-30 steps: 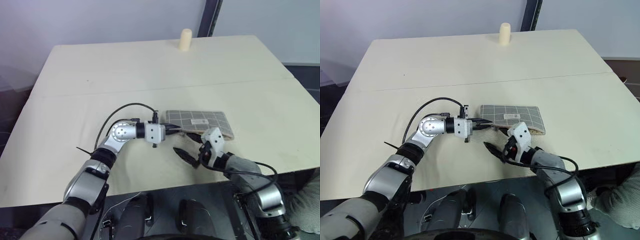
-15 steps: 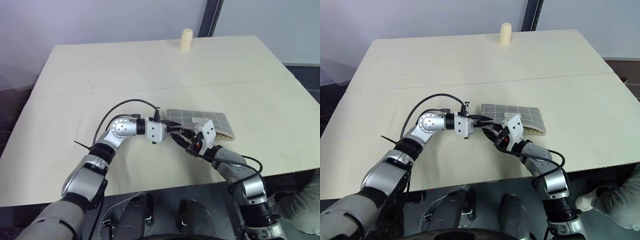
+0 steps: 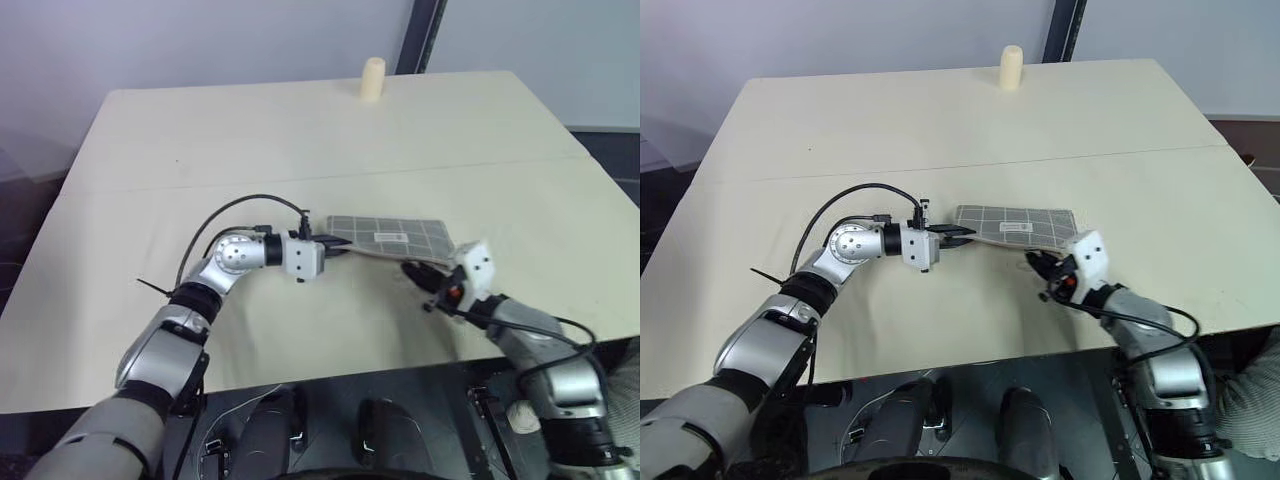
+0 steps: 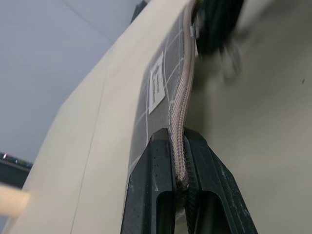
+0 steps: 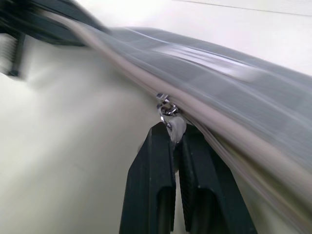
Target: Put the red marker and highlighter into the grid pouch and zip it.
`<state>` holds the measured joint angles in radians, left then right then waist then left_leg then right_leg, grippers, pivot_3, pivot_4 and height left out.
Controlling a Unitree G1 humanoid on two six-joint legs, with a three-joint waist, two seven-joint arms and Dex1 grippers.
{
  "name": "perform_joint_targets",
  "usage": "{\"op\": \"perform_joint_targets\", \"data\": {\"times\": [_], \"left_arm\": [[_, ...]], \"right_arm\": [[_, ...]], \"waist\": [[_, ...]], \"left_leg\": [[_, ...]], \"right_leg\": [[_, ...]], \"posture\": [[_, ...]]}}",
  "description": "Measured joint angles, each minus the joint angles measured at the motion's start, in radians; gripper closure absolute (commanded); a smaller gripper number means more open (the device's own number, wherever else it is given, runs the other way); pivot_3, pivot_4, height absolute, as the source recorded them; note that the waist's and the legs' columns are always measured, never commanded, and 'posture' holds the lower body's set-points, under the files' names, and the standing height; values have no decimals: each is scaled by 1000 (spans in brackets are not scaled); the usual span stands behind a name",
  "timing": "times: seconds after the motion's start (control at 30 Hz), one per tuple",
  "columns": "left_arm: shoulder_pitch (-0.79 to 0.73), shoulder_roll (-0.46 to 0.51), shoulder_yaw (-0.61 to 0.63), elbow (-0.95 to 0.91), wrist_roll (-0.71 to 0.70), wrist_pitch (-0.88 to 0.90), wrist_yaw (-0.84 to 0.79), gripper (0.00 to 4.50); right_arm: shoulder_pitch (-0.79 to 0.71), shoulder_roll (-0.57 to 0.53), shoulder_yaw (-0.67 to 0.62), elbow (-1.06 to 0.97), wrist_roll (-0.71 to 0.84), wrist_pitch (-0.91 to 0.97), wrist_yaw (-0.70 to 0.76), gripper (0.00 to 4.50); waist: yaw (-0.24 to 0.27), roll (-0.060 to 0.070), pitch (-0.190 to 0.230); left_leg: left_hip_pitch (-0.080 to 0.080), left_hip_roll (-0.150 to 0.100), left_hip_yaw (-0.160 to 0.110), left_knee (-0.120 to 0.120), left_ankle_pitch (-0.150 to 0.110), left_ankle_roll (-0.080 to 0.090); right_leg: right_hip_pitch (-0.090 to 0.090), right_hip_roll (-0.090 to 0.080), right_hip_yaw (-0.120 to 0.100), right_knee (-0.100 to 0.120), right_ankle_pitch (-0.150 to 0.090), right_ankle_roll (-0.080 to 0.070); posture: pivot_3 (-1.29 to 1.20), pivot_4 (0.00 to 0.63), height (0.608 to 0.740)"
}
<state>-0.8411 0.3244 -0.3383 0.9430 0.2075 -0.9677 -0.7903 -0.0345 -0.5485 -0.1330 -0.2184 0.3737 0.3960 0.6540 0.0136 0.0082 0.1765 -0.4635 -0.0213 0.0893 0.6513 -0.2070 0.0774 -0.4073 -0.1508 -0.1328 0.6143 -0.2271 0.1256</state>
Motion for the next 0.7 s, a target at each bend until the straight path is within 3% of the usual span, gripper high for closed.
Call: {"op": "perform_joint_targets", "data": {"times": [0.27,0.33,0.37,0.4,0.53,0.6,0.7], "left_arm": [[-12,-1,4,44,-33,54,-39,4500],[-11,-12,16,46,-85,114,-111,3704],[-9,-12,24,46,-108,144,-144,3308],[-4,-12,41,44,-135,171,-176,2860],[30,-30,102,10,-246,257,-258,748],[44,-39,135,-34,-301,310,-283,0],[74,-35,179,-119,-384,412,-333,0]], "right_arm": [[10,-71,-59,108,-46,-77,20,4447],[7,-68,-58,107,-44,-78,23,4500],[6,-65,-59,106,-37,-77,26,3735],[6,-61,-59,105,-27,-74,33,3428],[9,-59,-59,72,6,-56,54,1287],[10,-61,-60,49,23,-51,63,167],[29,-74,-85,19,47,-35,85,20]], "waist": [[0,0,0],[0,0,0],[0,0,0],[-1,0,0],[1,0,0],[1,0,0],[0,0,0]], "left_leg": [[0,0,0,0,0,0],[0,0,0,1,0,0],[0,0,0,0,0,0],[0,0,0,0,0,0],[0,0,0,1,0,0],[0,0,0,1,0,0],[0,0,0,1,0,0]], "right_leg": [[0,0,0,0,0,0],[0,0,0,0,0,0],[0,-1,0,0,0,0],[0,-1,0,0,0,0],[0,-1,0,0,0,0],[1,-2,0,0,0,0],[1,-1,0,0,0,0]], "posture": [[0,150,740],[0,150,740],[0,150,740],[0,150,740],[0,150,740],[0,150,740],[0,150,740]]}}
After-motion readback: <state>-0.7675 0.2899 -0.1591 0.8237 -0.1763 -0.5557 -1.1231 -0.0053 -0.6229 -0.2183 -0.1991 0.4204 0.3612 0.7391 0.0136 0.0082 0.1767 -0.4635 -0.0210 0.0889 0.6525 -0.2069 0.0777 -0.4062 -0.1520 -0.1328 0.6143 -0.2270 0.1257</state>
